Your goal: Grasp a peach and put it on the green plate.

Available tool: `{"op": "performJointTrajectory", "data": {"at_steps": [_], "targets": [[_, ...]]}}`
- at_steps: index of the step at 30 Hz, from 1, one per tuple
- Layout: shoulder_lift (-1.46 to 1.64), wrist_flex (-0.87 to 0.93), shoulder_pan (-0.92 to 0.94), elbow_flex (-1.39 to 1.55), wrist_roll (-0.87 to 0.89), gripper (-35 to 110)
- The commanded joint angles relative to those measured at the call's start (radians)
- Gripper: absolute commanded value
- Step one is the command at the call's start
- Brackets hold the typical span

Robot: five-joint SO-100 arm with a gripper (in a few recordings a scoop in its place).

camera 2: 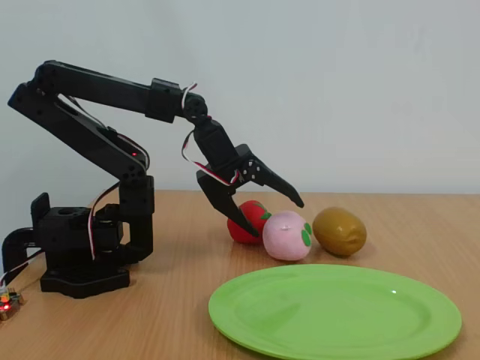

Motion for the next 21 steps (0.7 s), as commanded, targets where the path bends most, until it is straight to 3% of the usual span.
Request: {"op": "performJointTrajectory", "data": {"at_steps": [1, 21], "targets": [[-0.017, -0.015, -0.008, -0.014, 0.023, 41], [-0.288, -0.193, 0.029, -0.06, 0.023, 39]]}}
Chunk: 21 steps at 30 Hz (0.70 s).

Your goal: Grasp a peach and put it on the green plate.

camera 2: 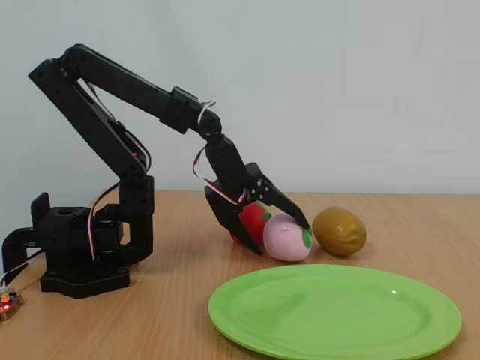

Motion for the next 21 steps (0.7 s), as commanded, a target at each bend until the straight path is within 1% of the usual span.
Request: {"op": "performJointTrajectory", "data": {"at_steps": [1, 7, 13, 21], "targets": [[-0.048, -0.02, 0.002, -0.049, 0.028, 39], [-0.144, -0.064, 0.015, -0.124, 0.035, 34], [-0.144, -0.069, 0.003, -0.141, 0.015, 16], [-0.137, -0.069, 0.0, -0.14, 0.014, 14]]}}
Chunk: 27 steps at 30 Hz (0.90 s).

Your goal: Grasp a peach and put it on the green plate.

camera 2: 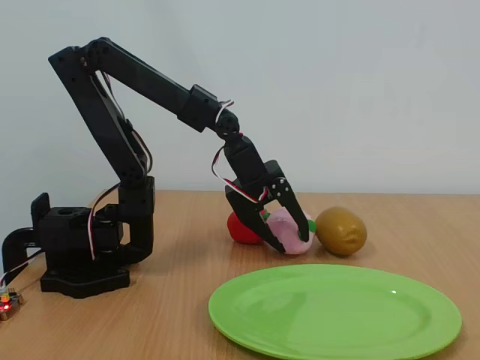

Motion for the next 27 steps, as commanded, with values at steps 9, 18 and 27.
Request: {"op": "performJointTrajectory", "data": {"at_steps": [9, 18, 27], "targets": [[0.038, 0.012, -0.037, -0.014, -0.035, 28], [0.144, 0.014, -0.161, 0.031, -0.183, 39], [0.107, 0.014, -0.207, 0.031, -0.278, 43]]}}
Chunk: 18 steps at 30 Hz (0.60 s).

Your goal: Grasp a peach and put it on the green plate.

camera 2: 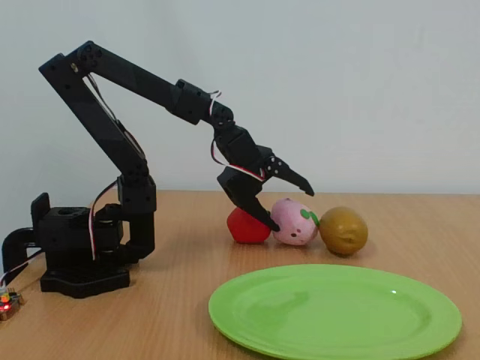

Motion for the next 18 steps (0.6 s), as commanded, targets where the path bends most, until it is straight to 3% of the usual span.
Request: {"op": "performJointTrajectory", "data": {"at_steps": [1, 18], "targets": [[-0.009, 0.006, -0.017, 0.005, -0.054, 43], [-0.222, -0.008, -0.02, -0.083, -0.086, 39]]}}
